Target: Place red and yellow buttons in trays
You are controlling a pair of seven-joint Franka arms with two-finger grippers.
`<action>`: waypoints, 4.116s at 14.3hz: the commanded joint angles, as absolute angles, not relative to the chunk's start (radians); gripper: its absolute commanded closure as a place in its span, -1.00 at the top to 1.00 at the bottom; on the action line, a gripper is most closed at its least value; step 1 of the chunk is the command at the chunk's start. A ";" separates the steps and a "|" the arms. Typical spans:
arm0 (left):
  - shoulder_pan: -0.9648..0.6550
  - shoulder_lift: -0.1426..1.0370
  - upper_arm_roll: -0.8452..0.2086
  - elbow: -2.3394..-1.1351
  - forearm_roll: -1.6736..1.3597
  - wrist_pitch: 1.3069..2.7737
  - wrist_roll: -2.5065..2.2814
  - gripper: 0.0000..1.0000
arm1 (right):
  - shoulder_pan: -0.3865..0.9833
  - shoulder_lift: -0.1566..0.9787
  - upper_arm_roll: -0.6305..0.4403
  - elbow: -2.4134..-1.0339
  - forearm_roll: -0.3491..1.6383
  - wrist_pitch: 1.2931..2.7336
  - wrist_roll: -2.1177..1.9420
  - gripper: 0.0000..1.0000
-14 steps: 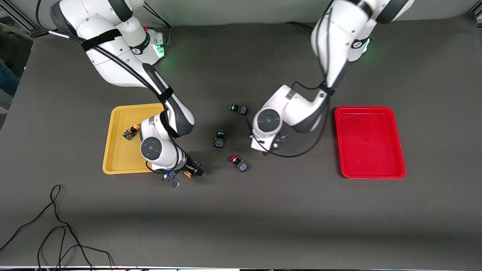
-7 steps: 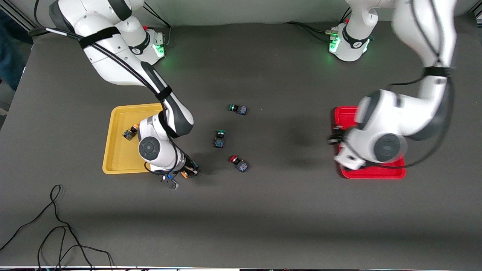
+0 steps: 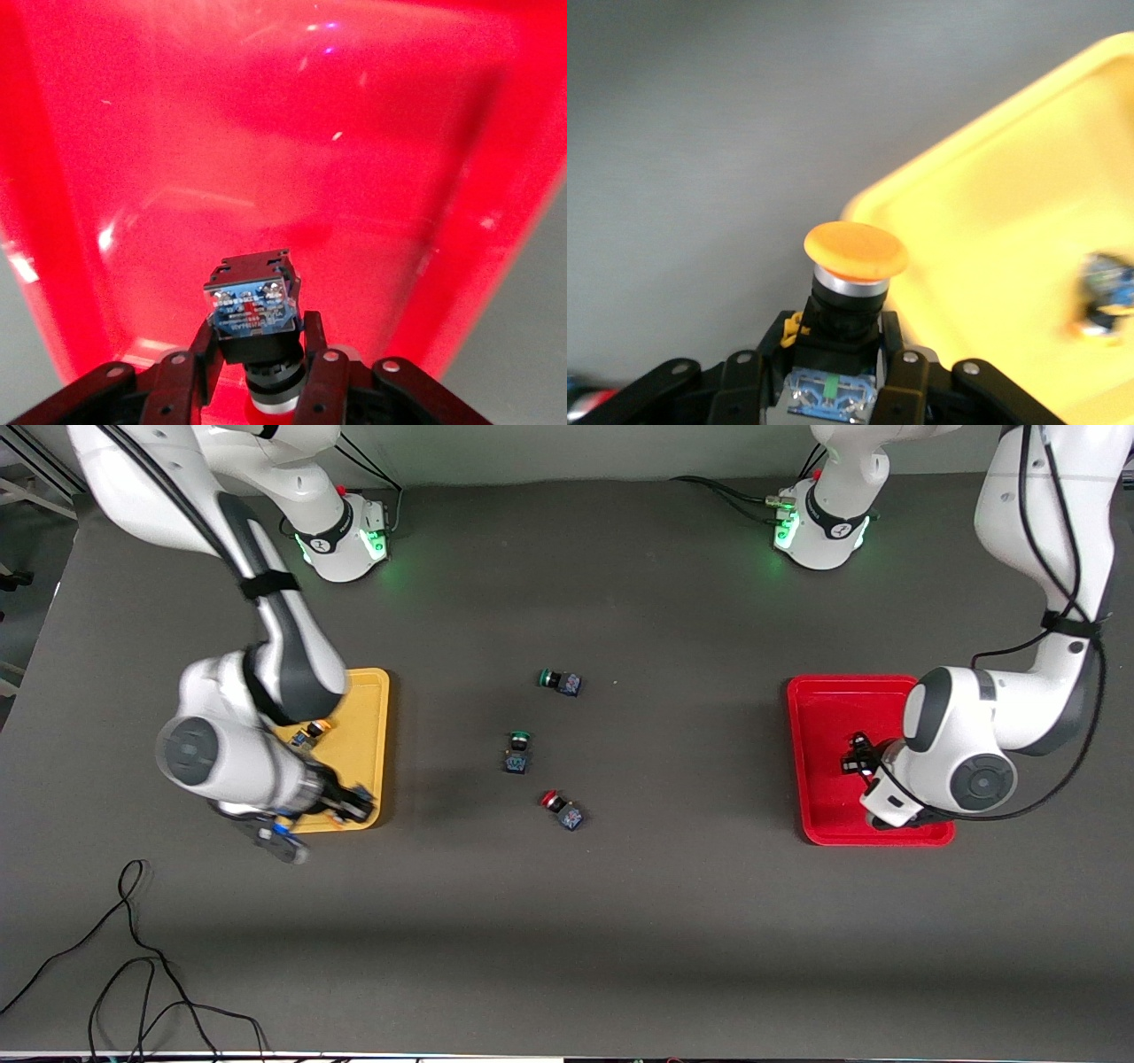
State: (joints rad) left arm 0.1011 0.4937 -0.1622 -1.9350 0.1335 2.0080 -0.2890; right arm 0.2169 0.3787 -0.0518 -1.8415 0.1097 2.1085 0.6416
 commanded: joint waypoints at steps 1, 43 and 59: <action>0.124 0.489 -0.176 -1.971 0.150 2.039 -0.297 0.99 | 0.229 0.354 -0.115 -2.043 0.106 2.261 0.488 -0.90; -0.300 0.862 -0.144 -1.155 -0.129 1.763 -0.871 -1.00 | 0.163 -0.095 -0.008 -1.647 0.009 1.637 0.229 1.00; 0.084 0.584 -0.132 -1.781 -0.008 2.034 -0.439 0.95 | 0.137 -0.037 -0.014 -1.674 0.048 1.713 0.186 1.00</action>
